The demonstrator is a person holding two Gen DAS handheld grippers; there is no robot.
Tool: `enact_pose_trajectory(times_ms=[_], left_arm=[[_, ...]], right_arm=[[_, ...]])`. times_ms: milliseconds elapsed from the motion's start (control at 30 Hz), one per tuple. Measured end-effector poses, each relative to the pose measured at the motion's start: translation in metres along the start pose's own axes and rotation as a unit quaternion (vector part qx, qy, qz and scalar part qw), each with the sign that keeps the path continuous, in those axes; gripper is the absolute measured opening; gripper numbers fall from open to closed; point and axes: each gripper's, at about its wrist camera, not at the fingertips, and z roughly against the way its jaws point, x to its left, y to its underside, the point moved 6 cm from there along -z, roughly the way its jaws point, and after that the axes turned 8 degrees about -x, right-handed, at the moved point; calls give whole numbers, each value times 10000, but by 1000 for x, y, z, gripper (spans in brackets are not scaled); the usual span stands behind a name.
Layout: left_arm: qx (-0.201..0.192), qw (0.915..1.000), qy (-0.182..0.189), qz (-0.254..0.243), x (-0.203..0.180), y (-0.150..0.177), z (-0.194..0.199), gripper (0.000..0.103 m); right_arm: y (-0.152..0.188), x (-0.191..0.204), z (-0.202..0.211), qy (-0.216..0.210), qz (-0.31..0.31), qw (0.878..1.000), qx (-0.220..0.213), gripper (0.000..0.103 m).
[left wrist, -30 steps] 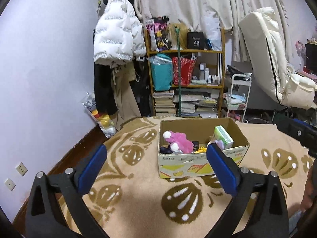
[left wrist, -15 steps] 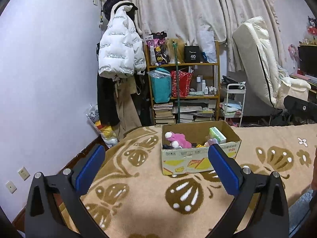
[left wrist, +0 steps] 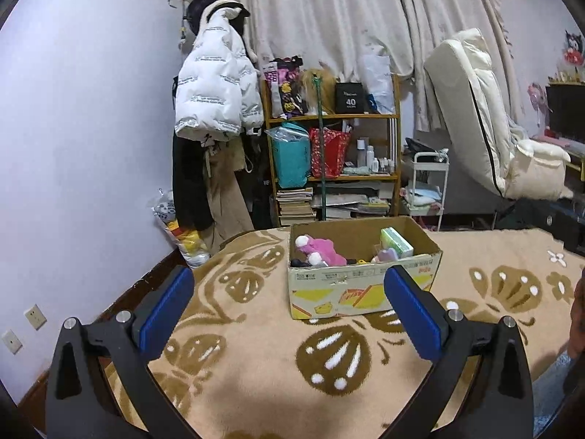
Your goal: Organize soft objects
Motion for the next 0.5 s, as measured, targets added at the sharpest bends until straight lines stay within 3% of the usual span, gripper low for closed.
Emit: enact_pose_trajectory(times_ms=[233,500], left_arm=[[257,9995,14,163,6,10,-12,103],[351,9993,39,133,3,18,-17,102]], right_arm=[[6,3,-3,211,313,9993,-81,103],[6,9,-2,164,432,9989,-115,103]])
